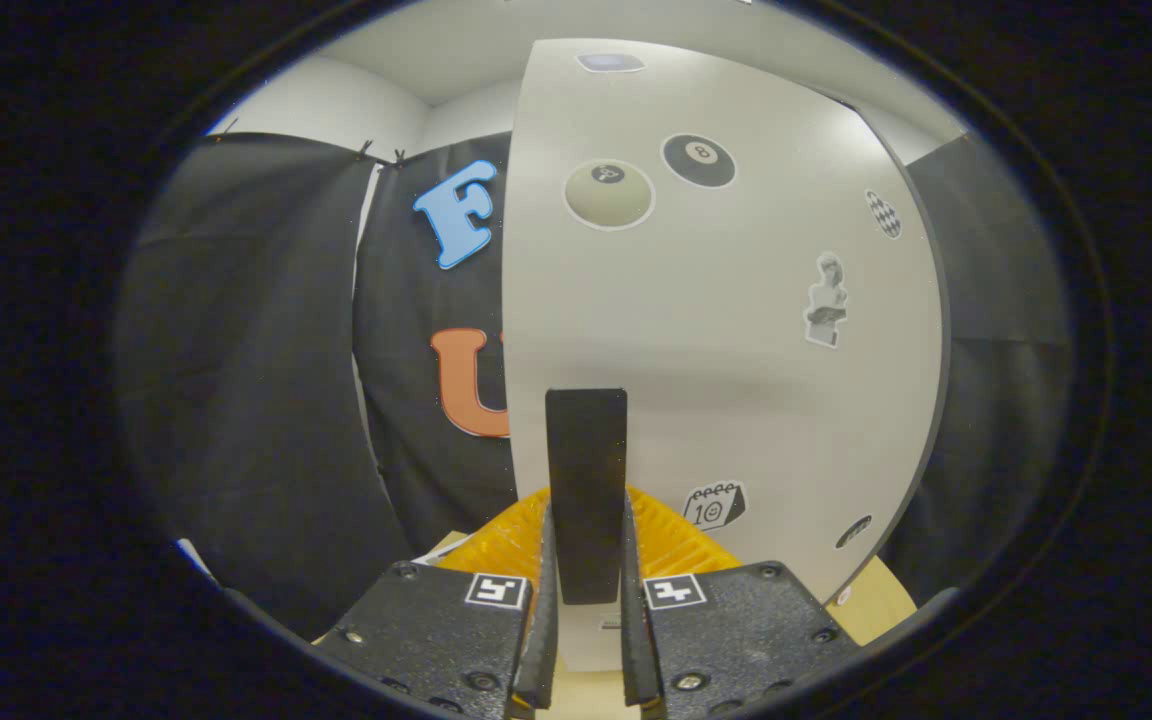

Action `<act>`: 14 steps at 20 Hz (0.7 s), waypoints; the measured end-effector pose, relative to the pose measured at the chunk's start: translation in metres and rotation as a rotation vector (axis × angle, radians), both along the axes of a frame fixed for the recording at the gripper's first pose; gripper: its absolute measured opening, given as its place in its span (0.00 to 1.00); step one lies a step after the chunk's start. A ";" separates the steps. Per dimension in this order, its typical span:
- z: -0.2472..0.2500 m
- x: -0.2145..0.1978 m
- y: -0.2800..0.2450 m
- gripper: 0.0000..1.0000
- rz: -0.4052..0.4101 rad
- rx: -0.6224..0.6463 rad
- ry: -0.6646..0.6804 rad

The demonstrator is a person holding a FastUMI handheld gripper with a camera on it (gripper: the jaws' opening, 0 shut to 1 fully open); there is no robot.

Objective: Open the shoe cabinet door, grab the shoes and put them into the shoe cabinet, then close the shoe cabinet door.

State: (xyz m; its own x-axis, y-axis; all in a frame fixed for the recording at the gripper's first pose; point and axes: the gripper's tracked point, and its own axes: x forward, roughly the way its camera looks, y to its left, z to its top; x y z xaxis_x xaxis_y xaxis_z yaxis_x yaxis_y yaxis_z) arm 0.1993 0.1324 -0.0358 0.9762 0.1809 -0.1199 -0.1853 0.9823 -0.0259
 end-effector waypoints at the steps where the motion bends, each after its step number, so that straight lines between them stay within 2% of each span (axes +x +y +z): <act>1: 0.001 -0.006 -0.003 0.29 0.012 -0.001 0.002; 4: 0.000 -0.016 -0.007 0.29 0.057 0.000 0.009; 7: 0.003 -0.038 -0.015 0.29 0.058 0.029 0.006; 14: 0.004 -0.058 -0.034 0.29 0.098 0.003 -0.009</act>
State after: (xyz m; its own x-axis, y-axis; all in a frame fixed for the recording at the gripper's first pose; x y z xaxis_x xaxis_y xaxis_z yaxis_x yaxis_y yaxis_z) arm 0.1416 0.0982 -0.0322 0.9549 0.2758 -0.1101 -0.2801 0.9596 -0.0253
